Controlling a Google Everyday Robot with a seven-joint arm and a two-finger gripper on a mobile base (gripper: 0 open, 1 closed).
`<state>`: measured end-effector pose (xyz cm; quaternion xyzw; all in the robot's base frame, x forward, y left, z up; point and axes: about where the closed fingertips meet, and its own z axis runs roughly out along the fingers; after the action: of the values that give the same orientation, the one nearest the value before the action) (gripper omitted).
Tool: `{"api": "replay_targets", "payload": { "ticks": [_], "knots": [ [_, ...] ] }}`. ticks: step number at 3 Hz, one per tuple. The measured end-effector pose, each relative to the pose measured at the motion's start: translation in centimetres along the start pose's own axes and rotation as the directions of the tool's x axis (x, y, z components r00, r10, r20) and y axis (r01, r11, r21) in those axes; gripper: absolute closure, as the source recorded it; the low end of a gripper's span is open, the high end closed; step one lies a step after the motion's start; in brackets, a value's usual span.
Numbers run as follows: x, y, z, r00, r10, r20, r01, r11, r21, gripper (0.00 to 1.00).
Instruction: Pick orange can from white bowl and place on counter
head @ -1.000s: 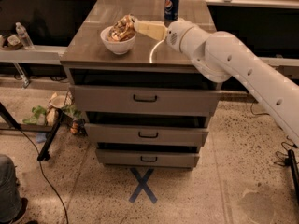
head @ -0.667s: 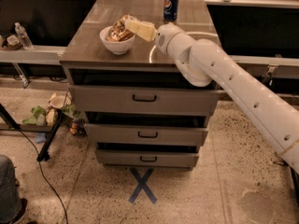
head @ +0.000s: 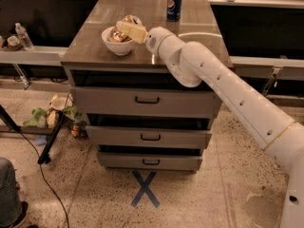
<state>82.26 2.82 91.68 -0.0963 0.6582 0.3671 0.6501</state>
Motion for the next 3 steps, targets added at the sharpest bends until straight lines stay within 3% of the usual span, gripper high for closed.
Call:
{"api": "replay_targets", "payload": {
  "ticks": [2, 3],
  "knots": [
    [0.4, 1.9, 2.2, 1.000, 0.026, 0.009, -0.025, 0.9973, -0.069, 0.00],
    [0.0, 2.6, 2.7, 0.999, 0.023, 0.027, -0.020, 0.9959, -0.089, 0.16]
  ]
}}
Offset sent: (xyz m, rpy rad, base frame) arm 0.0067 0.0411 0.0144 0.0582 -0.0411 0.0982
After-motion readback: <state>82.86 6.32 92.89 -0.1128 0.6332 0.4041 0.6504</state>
